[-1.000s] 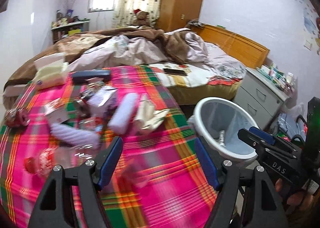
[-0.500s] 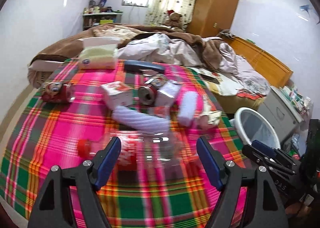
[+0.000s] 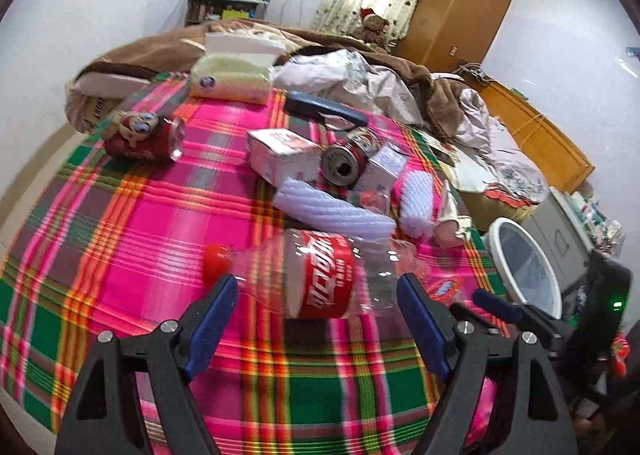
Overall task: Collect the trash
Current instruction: 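Grasp the clear plastic cup with the right tool while the left tool grasps the Coca-Cola bottle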
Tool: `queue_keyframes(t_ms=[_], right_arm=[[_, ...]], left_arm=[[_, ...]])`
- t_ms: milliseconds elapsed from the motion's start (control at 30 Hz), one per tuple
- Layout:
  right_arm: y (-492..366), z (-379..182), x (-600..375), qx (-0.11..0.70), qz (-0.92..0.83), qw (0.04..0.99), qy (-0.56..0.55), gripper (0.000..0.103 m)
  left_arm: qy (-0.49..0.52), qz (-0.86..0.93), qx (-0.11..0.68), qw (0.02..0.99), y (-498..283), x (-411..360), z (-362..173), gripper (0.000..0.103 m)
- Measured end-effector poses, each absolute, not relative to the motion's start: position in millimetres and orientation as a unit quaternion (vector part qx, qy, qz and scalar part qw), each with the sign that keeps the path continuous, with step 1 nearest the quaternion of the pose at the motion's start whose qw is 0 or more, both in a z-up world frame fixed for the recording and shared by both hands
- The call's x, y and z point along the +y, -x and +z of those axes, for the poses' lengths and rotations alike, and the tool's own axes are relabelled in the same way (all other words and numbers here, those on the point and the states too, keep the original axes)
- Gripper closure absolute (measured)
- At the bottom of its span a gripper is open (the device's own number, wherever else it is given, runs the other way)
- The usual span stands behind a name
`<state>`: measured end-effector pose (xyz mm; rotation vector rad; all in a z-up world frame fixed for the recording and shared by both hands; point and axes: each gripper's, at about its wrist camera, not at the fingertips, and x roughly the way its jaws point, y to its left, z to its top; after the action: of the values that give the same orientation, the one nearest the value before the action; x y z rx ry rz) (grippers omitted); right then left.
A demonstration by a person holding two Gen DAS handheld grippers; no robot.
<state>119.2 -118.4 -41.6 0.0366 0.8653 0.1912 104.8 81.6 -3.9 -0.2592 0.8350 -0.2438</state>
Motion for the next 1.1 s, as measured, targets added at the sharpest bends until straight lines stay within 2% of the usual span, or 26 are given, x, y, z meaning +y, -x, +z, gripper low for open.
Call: queue_keyframes(t_ms=[233,300,333,400,767,1100], right_arm=[[-126.3,-48.1,-117.8,0.43,0.088,0.898,-0.004,0.05],[-127.9,-47.8,-118.2,0.431,0.088,0.898,0.0,0.059],[-128.0,-47.6,-118.3,0.431,0.088,0.898,0.003,0.066],[-129.8,-47.6,-119.1,0.431,0.086,0.898,0.008,0.072],[-132.6,-44.2,-127.6,0.424,0.086,0.902,-0.003,0.073],[-135.2,-44.5,-142.6,0.42,0.076,0.904,-0.019,0.073]], left_arm=[[0.15,-0.123,0.427,0.883,-122.5,73.8,-16.1,0.019],[0.164,-0.125,0.43,0.879,-127.5,73.7,-17.3,0.018],[0.171,-0.126,0.431,0.877,-129.3,74.0,-17.4,0.018],[0.184,-0.124,0.436,0.872,-135.8,74.9,-19.0,0.017],[0.23,-0.084,0.452,0.858,-168.7,71.0,-30.1,0.016],[0.189,-0.084,0.481,0.852,-167.5,41.1,-37.5,0.015]])
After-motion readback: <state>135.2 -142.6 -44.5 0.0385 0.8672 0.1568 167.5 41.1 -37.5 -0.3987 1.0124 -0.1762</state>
